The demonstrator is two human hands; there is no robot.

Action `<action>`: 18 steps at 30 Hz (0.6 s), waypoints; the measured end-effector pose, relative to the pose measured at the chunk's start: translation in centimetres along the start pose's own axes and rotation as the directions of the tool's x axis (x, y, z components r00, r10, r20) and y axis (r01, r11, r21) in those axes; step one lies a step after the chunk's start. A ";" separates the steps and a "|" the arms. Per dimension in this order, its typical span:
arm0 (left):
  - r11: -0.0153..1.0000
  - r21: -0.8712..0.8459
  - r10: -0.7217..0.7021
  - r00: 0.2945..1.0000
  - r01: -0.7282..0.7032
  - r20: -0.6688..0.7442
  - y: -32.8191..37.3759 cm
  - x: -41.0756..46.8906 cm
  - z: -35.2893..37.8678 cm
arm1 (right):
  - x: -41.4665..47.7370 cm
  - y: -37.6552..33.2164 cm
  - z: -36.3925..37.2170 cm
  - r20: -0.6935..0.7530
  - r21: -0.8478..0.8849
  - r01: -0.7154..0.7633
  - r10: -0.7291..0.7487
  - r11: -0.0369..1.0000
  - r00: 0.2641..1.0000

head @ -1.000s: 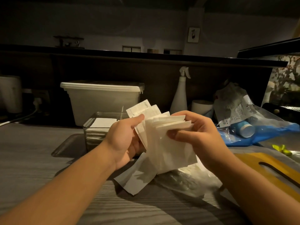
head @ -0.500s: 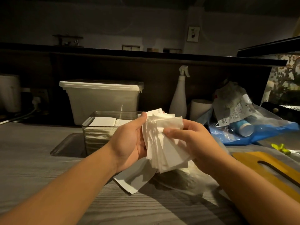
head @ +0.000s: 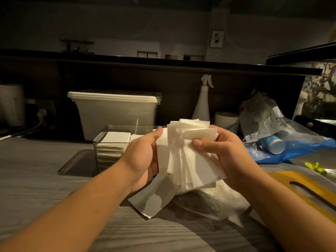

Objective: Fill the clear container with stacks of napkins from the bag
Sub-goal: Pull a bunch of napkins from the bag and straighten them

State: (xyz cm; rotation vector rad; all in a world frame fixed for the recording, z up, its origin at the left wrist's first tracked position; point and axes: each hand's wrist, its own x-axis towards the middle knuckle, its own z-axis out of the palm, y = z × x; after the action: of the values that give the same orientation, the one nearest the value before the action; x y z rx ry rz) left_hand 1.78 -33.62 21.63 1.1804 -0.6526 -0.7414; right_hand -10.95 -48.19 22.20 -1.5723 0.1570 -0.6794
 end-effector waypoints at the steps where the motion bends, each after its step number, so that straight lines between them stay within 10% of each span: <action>1: 1.000 -0.003 -0.004 1.000 0.004 0.022 0.0 -0.1 0.2 | 0.0 0.3 0.3 0.000 -0.009 -0.008 0.008 1.000 1.000; 10: 0.998 0.045 -0.056 0.950 0.044 0.306 0.1 -0.7 0.6 | 0.1 1.3 0.6 -0.060 -0.054 -0.095 0.092 0.994 0.994; 14: 0.982 0.183 0.013 0.974 -0.056 0.226 0.3 -0.1 0.1 | 0.3 0.8 0.0 -0.147 0.017 -0.041 0.043 0.999 0.988; 18: 0.631 0.756 0.093 0.985 -0.172 0.146 -0.5 0.4 -0.9 | 0.7 0.7 -1.0 -0.215 0.024 -0.077 0.080 0.997 0.973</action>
State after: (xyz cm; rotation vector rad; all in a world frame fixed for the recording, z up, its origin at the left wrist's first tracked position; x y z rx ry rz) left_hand 2.64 -33.57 21.00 1.8635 -1.1975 -0.3731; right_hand -10.70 -49.46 21.74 -1.4669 0.3725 -0.7863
